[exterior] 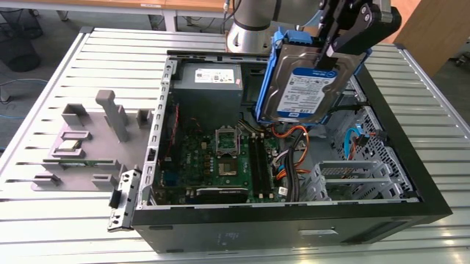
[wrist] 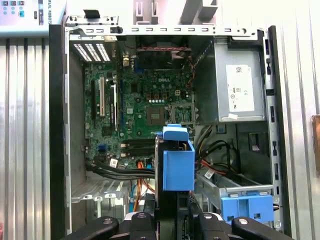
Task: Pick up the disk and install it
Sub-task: 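Pick up the disk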
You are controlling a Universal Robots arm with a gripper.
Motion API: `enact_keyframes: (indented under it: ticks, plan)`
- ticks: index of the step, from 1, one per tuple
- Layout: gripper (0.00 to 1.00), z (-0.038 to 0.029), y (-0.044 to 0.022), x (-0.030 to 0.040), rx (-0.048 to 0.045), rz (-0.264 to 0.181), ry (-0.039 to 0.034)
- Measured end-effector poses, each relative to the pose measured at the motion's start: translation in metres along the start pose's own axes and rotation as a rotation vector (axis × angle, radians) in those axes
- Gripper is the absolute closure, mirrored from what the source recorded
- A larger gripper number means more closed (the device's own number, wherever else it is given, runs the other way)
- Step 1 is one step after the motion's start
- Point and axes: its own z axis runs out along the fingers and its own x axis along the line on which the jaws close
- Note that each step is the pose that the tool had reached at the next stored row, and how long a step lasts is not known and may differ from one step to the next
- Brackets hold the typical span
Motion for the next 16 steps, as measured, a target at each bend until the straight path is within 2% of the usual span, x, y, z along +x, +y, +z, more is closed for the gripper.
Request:
enact_keyframes:
  ticks: [4, 16]
  plan:
    - [0.65, -0.0002, -0.0021, -0.0002, 0.0000, 0.000, 0.0001]
    - [0.65, -0.0003, -0.0025, 0.0026, 0.0000, 0.000, 0.0000]
